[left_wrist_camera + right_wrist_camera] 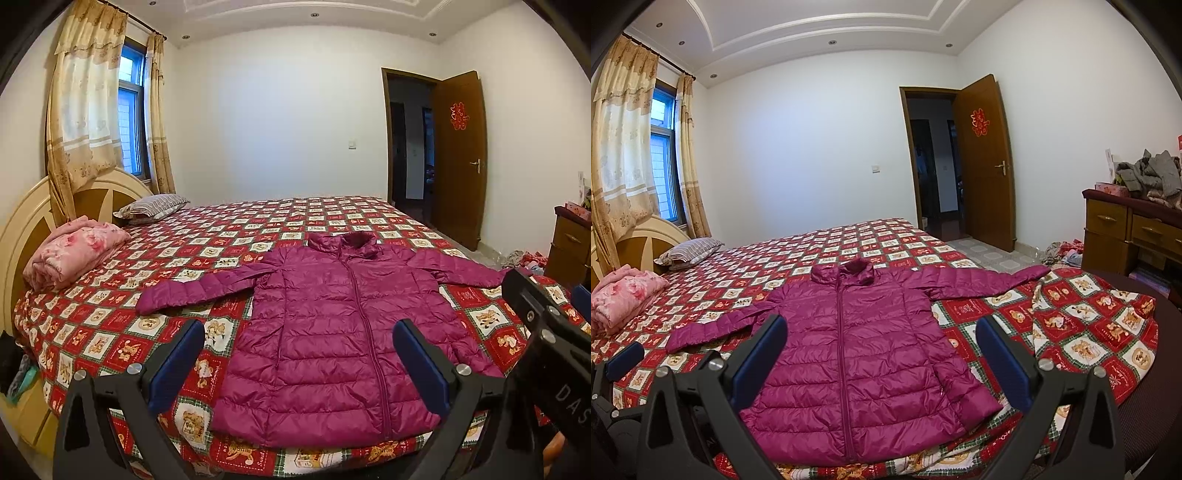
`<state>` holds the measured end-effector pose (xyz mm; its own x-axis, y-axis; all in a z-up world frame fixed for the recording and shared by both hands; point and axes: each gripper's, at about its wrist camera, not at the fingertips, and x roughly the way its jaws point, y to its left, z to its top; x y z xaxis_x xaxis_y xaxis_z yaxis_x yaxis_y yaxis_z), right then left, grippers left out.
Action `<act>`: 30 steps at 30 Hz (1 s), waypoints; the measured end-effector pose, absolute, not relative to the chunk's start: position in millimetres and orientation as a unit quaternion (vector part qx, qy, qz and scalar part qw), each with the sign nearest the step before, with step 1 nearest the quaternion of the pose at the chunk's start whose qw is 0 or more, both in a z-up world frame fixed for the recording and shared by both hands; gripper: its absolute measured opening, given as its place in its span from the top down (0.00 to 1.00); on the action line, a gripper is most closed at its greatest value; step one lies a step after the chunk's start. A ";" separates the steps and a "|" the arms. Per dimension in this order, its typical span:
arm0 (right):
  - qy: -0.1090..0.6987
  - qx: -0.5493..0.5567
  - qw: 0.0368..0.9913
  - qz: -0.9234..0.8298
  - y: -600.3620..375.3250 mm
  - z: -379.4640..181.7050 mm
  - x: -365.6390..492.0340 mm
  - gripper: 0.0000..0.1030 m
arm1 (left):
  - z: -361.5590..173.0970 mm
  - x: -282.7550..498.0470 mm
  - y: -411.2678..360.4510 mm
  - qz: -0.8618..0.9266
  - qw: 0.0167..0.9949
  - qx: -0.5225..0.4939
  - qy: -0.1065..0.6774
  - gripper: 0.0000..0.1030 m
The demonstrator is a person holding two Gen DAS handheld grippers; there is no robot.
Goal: Fold large clothes
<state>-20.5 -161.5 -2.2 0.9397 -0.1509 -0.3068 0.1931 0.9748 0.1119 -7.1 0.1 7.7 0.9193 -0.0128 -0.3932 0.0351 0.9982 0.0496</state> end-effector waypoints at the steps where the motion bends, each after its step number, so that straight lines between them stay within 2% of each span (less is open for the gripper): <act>1: 0.150 0.071 0.982 -0.087 -161.7 -2.3 -20.5 0.00 | 7.5 -7.2 -0.1 -0.012 0.979 0.028 0.201 0.01; 30: 0.151 0.072 0.982 -0.088 -161.9 -2.5 -20.0 0.00 | 9.2 -6.9 0.3 -0.012 0.979 0.027 0.201 0.01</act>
